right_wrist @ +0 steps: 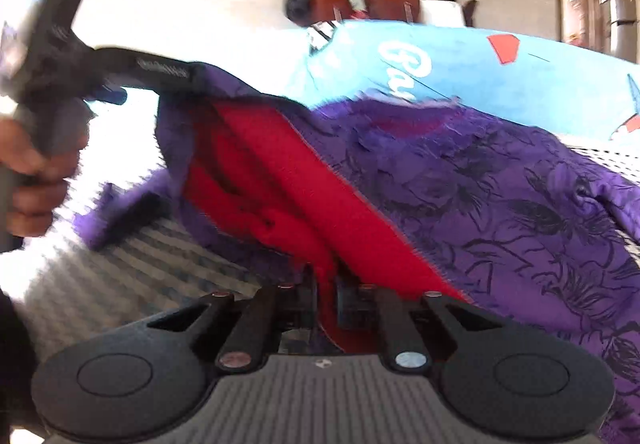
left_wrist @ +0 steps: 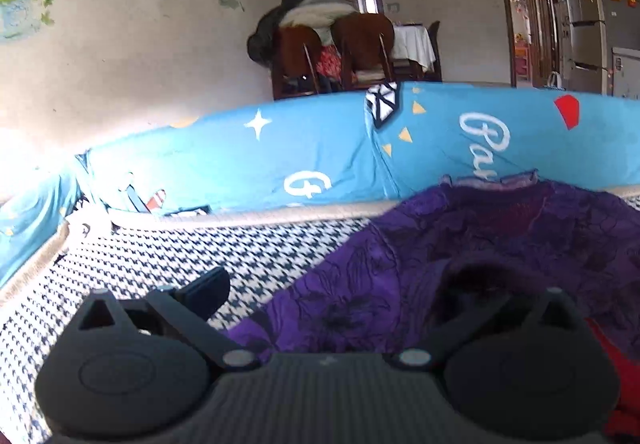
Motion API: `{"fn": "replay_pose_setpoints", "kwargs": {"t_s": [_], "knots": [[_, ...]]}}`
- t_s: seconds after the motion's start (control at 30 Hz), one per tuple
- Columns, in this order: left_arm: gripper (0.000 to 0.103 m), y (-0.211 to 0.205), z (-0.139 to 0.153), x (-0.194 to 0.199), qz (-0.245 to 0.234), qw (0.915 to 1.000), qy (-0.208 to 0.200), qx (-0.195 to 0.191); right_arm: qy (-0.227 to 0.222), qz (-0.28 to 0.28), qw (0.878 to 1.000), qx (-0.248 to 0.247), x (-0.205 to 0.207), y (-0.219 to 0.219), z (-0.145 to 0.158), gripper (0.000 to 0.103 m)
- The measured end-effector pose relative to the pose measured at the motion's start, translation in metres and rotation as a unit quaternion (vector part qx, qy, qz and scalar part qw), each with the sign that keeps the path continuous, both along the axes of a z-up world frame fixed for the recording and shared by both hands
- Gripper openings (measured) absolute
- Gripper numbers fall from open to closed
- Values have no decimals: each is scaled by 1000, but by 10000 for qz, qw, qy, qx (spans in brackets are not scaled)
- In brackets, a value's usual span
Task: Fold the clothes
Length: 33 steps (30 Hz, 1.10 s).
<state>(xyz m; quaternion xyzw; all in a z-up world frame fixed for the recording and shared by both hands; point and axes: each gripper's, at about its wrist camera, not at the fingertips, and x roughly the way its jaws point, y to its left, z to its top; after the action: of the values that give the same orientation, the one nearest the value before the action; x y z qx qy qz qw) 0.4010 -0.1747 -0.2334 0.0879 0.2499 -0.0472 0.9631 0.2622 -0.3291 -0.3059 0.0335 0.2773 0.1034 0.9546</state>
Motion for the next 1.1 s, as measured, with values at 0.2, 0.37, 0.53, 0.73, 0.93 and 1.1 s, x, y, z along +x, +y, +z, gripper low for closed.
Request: {"fn": "replay_pose_setpoints", "kwargs": {"t_s": [0.2, 0.37, 0.53, 0.73, 0.93, 1.1], "knots": [[103, 19, 26, -16, 132, 9998, -29, -171, -41, 833, 9963, 192, -36, 0, 17, 11], [103, 38, 35, -43, 174, 9998, -98, -53, 214, 1165, 9930, 26, -55, 13, 9, 11], [103, 58, 28, -66, 366, 9993, 13, -44, 498, 1447, 9882, -97, -62, 25, -2, 11], [103, 80, 6, -77, 523, 9972, 499, -172, 676, 1856, 9800, -261, -75, 46, -12, 10], [103, 90, -13, -86, 533, 9956, 740, -216, 497, 1756, 9831, 144, -82, 45, -6, 11], [103, 92, -18, -88, 521, 9958, 731, -196, 406, 1713, 9841, 250, -73, 53, -5, 17]]}}
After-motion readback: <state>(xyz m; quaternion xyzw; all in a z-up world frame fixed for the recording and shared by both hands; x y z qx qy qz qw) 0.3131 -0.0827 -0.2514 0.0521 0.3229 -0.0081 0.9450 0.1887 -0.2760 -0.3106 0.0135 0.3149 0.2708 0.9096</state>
